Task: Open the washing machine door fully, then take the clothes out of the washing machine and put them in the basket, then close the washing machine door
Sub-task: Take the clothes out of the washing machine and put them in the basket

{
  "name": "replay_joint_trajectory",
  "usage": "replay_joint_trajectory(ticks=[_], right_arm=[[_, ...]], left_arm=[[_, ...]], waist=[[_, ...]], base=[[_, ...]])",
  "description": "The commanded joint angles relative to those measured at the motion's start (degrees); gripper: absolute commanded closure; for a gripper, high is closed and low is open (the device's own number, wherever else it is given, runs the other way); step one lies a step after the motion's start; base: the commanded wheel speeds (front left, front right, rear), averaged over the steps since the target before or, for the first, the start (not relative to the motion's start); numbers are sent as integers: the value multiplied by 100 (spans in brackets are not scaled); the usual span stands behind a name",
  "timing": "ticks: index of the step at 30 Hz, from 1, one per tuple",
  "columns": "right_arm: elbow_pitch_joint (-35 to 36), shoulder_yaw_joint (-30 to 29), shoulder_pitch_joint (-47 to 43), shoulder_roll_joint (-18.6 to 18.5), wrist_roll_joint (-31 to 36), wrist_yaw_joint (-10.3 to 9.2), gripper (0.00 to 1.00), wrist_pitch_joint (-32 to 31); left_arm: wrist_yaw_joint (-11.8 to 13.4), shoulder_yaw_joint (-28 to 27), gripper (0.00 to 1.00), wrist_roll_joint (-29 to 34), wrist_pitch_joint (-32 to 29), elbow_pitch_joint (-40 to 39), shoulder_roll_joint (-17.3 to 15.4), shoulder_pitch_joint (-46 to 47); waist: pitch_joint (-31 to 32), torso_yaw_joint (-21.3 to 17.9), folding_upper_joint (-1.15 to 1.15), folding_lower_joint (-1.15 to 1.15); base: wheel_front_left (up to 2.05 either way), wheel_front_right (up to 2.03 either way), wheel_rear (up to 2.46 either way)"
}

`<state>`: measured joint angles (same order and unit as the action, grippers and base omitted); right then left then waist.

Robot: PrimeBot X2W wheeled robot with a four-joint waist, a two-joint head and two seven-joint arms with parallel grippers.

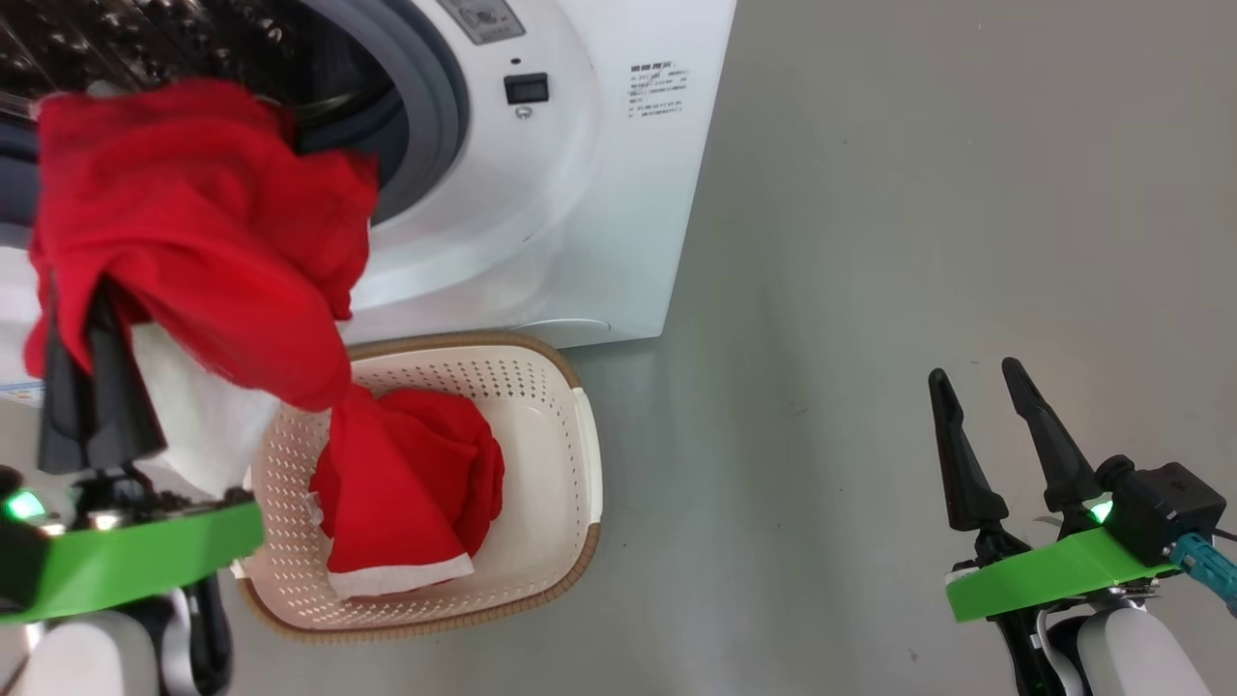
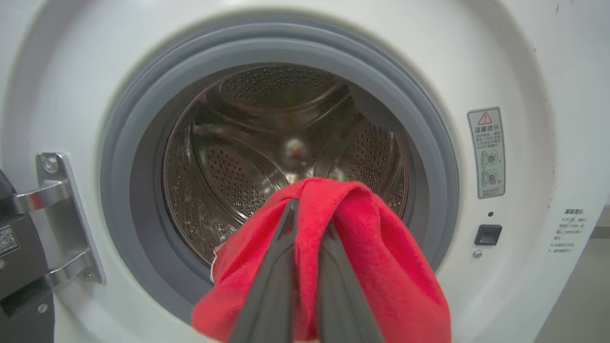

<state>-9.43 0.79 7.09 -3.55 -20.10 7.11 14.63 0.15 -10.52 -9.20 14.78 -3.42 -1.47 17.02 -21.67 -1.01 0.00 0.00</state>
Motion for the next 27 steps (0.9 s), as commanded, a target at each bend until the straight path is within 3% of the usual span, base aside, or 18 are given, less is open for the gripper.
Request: replay_joint_trajectory(ticks=[1,14,27], right_arm=[[132,126,-65,-43,-6,37,0,37],[148,131,83,-8,-15,37,0,37],[271,125,308,10,33,37,0,37]], left_arm=[[28,-116,100,-31,22,-78,-142,-142],[-115,163,100,-206,22,1433,-142,-125],[-400,254,100,-37,22,3329,-141,762]], waist=[[-18,-9,0,0],[-345,-84,0,0],[-972,-103,0,0]], base=[[0,0,0],[0,0,0],[0,0,0]])
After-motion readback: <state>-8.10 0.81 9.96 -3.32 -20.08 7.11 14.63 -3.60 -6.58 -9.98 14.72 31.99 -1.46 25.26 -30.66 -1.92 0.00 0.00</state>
